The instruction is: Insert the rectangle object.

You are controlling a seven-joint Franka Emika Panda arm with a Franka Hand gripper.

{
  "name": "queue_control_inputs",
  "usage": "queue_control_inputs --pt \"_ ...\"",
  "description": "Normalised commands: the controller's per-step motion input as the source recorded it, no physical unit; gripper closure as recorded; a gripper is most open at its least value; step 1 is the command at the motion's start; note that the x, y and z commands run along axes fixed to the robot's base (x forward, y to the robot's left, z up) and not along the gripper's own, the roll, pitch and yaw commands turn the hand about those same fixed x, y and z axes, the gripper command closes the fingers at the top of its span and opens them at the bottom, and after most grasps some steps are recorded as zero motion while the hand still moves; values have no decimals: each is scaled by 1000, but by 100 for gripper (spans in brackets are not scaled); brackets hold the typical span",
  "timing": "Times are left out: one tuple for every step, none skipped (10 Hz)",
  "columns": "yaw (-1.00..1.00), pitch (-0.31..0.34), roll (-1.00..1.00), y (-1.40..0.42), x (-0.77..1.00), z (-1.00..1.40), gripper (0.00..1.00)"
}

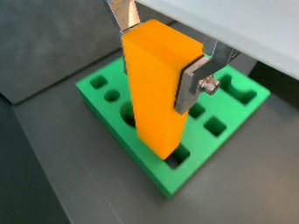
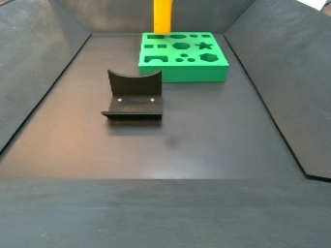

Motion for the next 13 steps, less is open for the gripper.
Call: queue_control_inputs --pt "-314 60 0 0 289 -89 100" --pt "-91 61 0 40 160 -77 100" --pt "0 0 1 71 0 -169 100" --pt "71 -33 13 97 -11 -251 100" --pt "111 -104 33 111 -137 -314 100" --pt "149 -86 69 146 -80 -306 100" --pt "100 -7 44 157 6 -254 100" --pt "46 0 30 63 60 -329 100" --pt "0 -30 20 0 117 -477 100" --pt "0 -106 21 -111 63 -626 100" --pt "0 -187 11 -140 0 -703 100" --pt "-31 -213 17 -263 0 -723 100" --pt "0 -280 -51 -189 0 -637 100"
